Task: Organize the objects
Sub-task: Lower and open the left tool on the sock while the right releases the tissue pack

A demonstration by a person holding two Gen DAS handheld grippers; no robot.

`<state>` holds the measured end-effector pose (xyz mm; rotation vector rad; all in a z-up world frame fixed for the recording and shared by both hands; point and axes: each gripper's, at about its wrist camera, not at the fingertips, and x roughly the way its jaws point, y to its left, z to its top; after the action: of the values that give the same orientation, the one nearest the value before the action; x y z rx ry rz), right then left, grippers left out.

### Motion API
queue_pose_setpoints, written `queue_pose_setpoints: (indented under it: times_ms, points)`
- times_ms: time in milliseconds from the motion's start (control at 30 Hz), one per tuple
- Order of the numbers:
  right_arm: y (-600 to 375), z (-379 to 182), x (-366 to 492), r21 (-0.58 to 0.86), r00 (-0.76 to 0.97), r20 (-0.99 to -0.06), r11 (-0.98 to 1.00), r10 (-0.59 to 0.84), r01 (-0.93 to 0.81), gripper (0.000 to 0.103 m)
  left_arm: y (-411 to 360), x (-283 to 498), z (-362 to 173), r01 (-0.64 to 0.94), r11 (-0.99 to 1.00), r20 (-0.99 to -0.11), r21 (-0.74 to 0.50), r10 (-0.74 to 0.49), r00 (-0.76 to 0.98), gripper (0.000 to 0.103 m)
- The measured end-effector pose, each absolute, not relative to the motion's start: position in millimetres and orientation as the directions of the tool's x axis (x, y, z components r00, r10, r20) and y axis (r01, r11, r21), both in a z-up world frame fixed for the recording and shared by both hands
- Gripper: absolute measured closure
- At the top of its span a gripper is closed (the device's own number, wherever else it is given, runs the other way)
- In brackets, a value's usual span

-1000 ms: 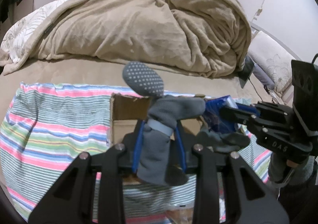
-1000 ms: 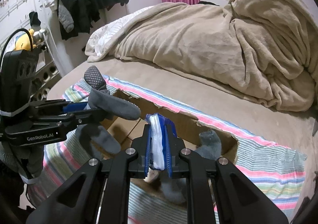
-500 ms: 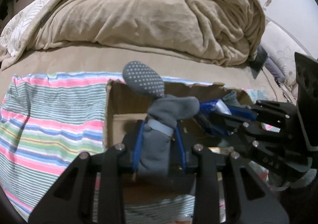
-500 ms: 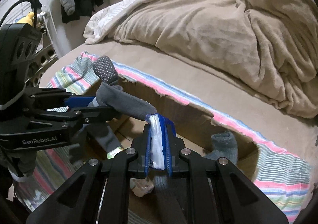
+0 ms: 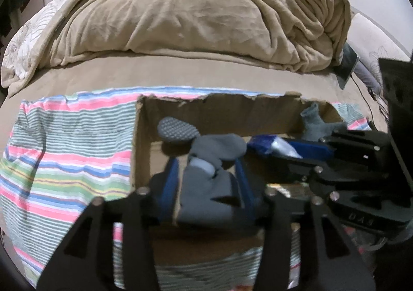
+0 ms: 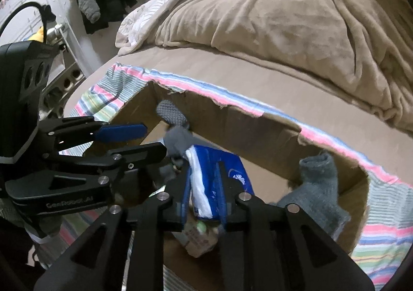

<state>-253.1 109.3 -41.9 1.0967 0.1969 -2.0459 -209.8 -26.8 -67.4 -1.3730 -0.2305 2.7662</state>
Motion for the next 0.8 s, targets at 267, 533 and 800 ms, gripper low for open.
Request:
queue_pose_setpoints:
  times_ms: [267, 533, 800]
  points:
    - [118, -47, -256, 0.321, -0.259, -0.751, -0.678, -0.607, 0.661, 0.051, -28, -194, -54, 0.028, -0.987, -0.771, -0.160, 0.108, -0.628, 0.044]
    - [128, -36, -241, 0.338, -0.280, -0.736, -0.693, -0.616, 0.636, 0.051, -31, -170, -43, 0.032, -0.984, -0.755, -0.177, 0.115, -0.646, 0.038]
    - [139, -18, -218, 0.307, -0.329, -0.729, -0.716, -0.600, 0.627, 0.044, -34, -146, -31, 0.033, -0.981, -0.741, -0.191, 0.123, -0.660, 0.038]
